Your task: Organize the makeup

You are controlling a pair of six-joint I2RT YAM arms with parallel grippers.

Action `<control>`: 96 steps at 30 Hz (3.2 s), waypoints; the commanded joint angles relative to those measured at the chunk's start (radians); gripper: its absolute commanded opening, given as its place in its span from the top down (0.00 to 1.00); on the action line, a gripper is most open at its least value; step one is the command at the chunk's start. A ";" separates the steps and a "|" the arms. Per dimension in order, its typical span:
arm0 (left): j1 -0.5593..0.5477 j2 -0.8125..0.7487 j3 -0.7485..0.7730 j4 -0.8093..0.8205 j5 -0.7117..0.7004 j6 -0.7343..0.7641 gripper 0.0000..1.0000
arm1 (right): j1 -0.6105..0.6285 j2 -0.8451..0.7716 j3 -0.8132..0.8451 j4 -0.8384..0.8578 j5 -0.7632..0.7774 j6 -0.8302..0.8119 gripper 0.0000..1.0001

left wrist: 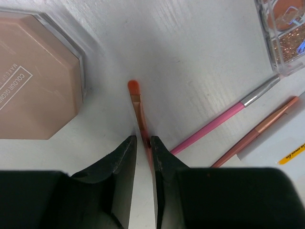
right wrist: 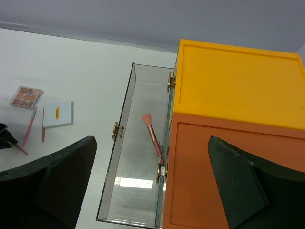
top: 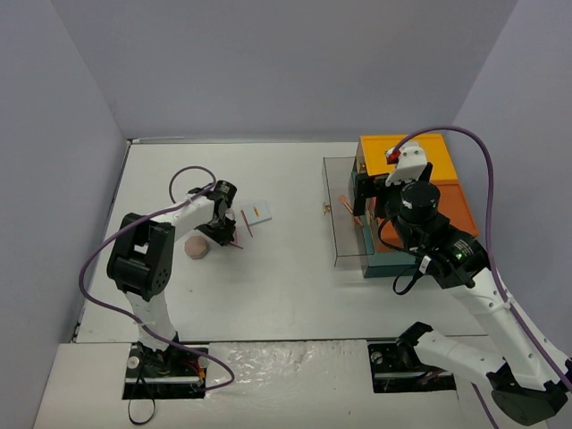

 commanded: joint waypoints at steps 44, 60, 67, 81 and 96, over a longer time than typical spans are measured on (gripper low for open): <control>-0.430 0.059 0.567 0.569 0.408 0.391 0.77 | -0.011 -0.019 0.072 0.088 -0.033 0.045 0.00; -0.242 -0.159 0.475 0.043 0.080 0.639 0.39 | -0.011 -0.002 0.069 0.088 -0.045 0.042 0.00; -0.077 -0.096 0.338 -0.050 0.084 0.755 0.46 | -0.010 0.000 0.048 0.089 -0.051 0.042 0.00; 0.033 0.186 0.426 -0.051 0.093 0.829 0.54 | -0.010 -0.019 0.040 0.085 -0.040 0.042 0.00; 0.016 0.194 0.290 0.009 0.107 0.771 0.99 | -0.011 0.005 0.042 0.086 -0.033 0.034 0.00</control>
